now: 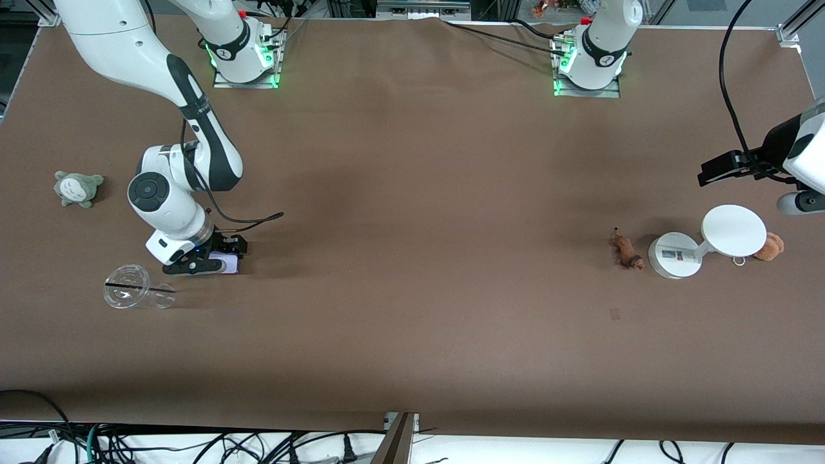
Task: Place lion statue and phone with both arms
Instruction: 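Lower the phone beside the glass cup and open the right gripper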
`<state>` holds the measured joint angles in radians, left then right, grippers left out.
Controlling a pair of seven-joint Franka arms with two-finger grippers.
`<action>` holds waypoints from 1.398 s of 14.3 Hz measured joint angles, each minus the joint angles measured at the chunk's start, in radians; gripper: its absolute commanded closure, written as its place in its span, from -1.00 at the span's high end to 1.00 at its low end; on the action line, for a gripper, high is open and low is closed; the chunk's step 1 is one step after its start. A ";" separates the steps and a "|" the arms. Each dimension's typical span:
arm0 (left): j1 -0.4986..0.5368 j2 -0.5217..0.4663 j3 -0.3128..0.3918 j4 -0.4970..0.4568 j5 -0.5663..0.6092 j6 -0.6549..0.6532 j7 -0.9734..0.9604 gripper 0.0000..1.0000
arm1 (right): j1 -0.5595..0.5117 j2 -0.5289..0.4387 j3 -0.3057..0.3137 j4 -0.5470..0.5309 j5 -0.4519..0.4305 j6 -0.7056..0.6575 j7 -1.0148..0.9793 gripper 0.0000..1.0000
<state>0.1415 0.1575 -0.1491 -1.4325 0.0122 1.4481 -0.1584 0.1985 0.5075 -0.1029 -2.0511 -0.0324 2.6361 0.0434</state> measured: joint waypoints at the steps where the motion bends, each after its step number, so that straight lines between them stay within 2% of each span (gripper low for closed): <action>1: 0.000 0.001 0.000 0.000 0.000 0.000 0.000 1.00 | -0.001 0.003 0.000 0.000 0.009 0.002 0.000 -0.77; 3: 0.000 0.002 0.001 0.000 0.000 0.000 0.000 1.00 | -0.003 0.017 0.000 0.012 0.038 0.007 0.000 -0.77; 6: 0.001 0.002 0.001 0.001 0.000 0.000 0.000 1.00 | -0.005 0.077 0.010 0.085 0.100 0.008 -0.001 -0.77; 8: 0.001 0.003 0.002 0.001 0.000 0.000 0.000 1.00 | -0.005 0.123 0.018 0.133 0.110 0.008 -0.001 -0.76; 11: 0.001 0.003 0.002 0.002 0.000 0.000 0.000 1.00 | -0.005 0.138 0.021 0.166 0.110 0.005 -0.001 -0.69; 12: 0.001 0.003 0.002 0.002 0.000 0.000 0.000 1.00 | -0.005 0.143 0.025 0.174 0.110 0.005 -0.001 -0.21; 13: 0.001 0.003 0.002 0.002 0.000 0.000 0.000 1.00 | -0.005 0.148 0.031 0.179 0.110 0.005 -0.001 0.71; 14: 0.001 0.003 0.002 0.002 0.000 0.000 0.000 1.00 | -0.005 0.153 0.037 0.185 0.110 0.005 -0.001 0.97; 16: 0.001 0.003 0.002 0.002 0.000 0.000 0.000 1.00 | -0.004 0.155 0.045 0.201 0.110 -0.021 -0.001 0.99; 20: 0.001 0.003 0.002 0.002 -0.001 0.000 0.000 1.00 | -0.002 0.140 0.050 0.300 0.114 -0.217 -0.001 0.99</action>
<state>0.1421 0.1609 -0.1476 -1.4303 0.0117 1.4480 -0.1583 0.1961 0.6475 -0.0528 -1.7513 0.0815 2.4190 0.0425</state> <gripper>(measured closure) 0.000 0.000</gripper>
